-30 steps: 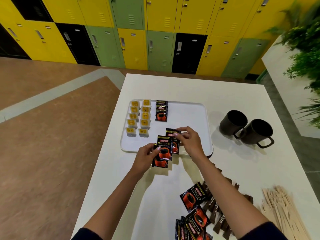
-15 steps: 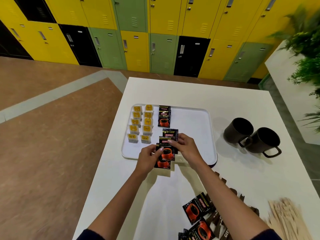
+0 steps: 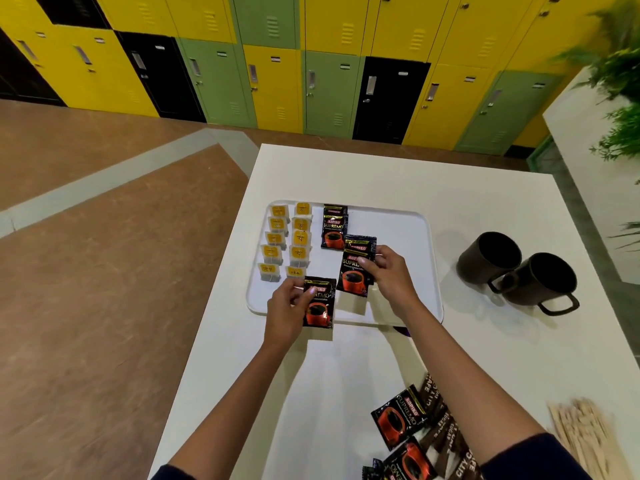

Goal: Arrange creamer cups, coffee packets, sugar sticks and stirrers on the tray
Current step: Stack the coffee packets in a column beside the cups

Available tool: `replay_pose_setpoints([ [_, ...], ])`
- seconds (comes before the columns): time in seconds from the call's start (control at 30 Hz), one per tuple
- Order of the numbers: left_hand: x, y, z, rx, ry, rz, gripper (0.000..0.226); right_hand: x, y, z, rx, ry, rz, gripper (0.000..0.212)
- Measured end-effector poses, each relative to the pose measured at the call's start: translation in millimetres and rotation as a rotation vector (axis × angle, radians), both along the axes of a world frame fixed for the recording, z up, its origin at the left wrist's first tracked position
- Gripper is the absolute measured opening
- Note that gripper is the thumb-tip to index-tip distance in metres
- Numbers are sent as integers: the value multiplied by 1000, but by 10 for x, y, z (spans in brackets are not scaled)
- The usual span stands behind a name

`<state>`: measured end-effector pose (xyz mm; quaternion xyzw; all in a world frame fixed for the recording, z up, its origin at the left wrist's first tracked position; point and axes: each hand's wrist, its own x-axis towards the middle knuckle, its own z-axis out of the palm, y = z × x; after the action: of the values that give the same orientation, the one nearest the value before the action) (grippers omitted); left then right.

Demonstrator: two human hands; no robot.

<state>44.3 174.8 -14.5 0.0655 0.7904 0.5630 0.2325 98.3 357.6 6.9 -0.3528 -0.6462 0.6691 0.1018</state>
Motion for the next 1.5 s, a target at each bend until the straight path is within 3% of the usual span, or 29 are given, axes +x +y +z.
replay_pose_setpoints([
  [0.27, -55, 84, 6, -21, 76, -44, 15, -65, 52, -11, 96, -26, -10, 23],
  [0.53, -30, 303, 72, -35, 187, -38, 17, -94, -100, -15, 6, -20, 60, 20],
  [0.73, 4, 379, 52, -39, 191, -32, 26, -110, -115, -107, -58, -84, -71, 28],
  [0.97, 23, 463, 27, -49, 144, -53, 29, -114, -140, -141, -91, -152, -136, 16],
  [1.23, 64, 537, 2, -46, 155, -28, 39, -132, -171, -210, -48, -174, -113, 33],
  [1.5, 135, 605, 10, -100, 180, -73, 30, -187, -223, -193, -34, -188, -138, 37],
])
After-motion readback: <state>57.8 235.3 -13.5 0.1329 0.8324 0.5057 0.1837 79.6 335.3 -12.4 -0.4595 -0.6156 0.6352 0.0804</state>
